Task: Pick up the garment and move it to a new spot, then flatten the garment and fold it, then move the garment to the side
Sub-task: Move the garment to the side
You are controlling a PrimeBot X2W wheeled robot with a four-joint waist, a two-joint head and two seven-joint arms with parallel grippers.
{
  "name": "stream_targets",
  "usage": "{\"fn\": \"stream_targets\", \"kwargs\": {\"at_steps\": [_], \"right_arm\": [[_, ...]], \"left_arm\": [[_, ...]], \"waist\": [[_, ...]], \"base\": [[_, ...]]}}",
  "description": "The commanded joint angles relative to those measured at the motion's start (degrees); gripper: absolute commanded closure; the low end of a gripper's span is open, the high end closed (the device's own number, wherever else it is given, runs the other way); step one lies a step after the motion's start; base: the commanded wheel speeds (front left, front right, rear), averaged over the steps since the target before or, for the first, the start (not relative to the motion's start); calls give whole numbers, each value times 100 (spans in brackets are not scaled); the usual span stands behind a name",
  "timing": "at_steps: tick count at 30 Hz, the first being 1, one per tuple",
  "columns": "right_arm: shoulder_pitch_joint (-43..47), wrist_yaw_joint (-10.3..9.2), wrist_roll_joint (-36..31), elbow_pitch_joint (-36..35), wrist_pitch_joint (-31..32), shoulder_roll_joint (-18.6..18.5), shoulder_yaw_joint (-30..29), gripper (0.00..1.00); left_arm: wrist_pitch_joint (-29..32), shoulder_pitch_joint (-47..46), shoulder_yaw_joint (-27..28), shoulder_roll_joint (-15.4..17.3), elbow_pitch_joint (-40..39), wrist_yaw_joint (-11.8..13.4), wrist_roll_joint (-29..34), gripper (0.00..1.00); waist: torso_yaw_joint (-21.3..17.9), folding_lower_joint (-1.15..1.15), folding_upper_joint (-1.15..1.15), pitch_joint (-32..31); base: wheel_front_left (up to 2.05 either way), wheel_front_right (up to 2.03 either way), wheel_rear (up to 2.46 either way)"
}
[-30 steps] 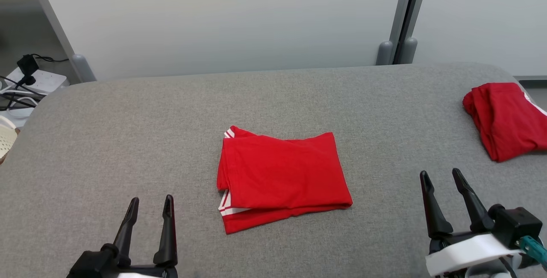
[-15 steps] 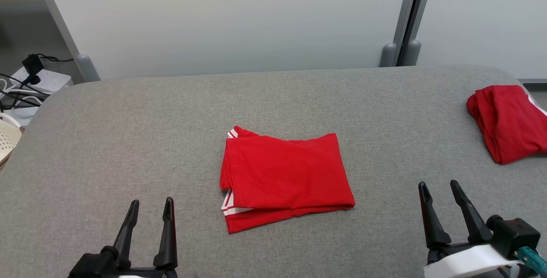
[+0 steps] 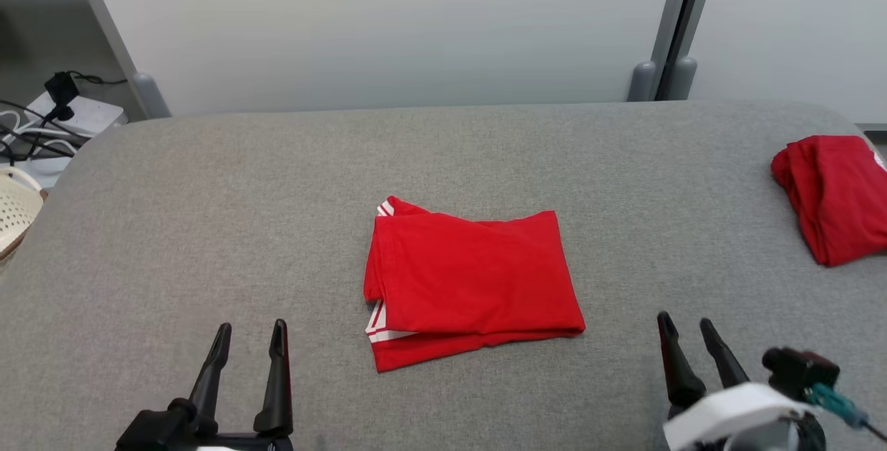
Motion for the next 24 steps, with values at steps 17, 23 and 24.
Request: {"fn": "stream_targets", "kwargs": {"at_steps": [17,23,24], "right_arm": [[-2886,1,1998,2535,994,-125,1209,0],[-3167,1,2249,3024,1085,-244,1382,0],[-3205,1,2304,3093,1129,-252,1424,0]], "left_arm": [[-27,-821,81,22,-181,-88,-20,0],[-27,-960,-21,22,-176,-85,-32,0],[-27,-979,-34,22,-170,-79,-23,0]], "waist": [[710,0,0,872],[924,0,0,1028],[956,0,0,1049]], "base": [[0,0,0],[0,0,0],[0,0,0]]}}
